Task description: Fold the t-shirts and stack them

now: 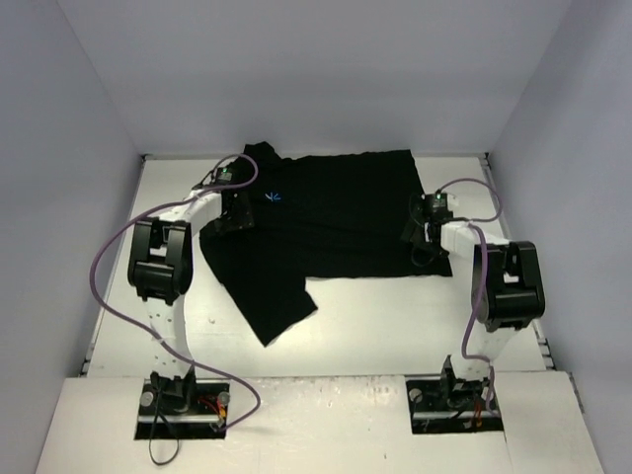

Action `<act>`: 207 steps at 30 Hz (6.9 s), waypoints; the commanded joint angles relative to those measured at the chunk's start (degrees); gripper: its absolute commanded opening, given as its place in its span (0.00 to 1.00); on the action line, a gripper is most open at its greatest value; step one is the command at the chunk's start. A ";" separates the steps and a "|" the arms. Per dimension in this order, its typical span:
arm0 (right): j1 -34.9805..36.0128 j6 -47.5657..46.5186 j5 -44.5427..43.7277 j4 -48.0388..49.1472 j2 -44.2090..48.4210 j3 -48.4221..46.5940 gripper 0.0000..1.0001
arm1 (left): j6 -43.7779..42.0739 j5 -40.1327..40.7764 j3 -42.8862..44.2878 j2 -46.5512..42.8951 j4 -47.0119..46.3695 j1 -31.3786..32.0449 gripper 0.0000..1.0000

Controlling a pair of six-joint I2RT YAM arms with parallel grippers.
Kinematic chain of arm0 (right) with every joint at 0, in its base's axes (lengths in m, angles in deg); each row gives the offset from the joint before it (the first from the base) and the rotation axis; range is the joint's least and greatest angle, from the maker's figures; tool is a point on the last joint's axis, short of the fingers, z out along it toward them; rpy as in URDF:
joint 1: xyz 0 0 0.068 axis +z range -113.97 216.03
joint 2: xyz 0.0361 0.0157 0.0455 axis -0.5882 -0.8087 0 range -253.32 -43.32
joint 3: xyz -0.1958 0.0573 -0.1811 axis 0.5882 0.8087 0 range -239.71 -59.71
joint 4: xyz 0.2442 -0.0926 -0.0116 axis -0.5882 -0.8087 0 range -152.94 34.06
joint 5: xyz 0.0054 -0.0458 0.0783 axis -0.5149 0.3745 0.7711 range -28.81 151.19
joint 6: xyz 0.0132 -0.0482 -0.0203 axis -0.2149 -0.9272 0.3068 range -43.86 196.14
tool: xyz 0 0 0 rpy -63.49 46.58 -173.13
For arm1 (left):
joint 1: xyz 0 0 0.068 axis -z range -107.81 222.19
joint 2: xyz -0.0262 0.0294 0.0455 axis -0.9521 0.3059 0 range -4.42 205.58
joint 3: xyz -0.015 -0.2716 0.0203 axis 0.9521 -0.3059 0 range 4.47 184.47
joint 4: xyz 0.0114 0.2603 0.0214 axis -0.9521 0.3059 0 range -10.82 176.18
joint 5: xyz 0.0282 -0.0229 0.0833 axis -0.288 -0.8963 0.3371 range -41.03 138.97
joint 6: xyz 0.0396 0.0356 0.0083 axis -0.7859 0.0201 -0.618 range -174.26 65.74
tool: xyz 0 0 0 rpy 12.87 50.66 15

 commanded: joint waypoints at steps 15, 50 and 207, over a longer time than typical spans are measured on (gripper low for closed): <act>-10.64 4.67 -0.89 -12.15 21.89 6.02 0.63 | 11.97 -11.00 -32.84 -45.13 6.66 -0.39 0.74; -7.19 10.12 -0.13 -9.50 9.56 15.87 0.26 | 15.61 -11.77 -43.50 -50.09 12.80 11.41 0.73; -2.97 -4.34 4.20 -12.56 0.70 -9.75 0.36 | -8.81 12.30 -15.90 -27.40 7.00 -1.14 0.63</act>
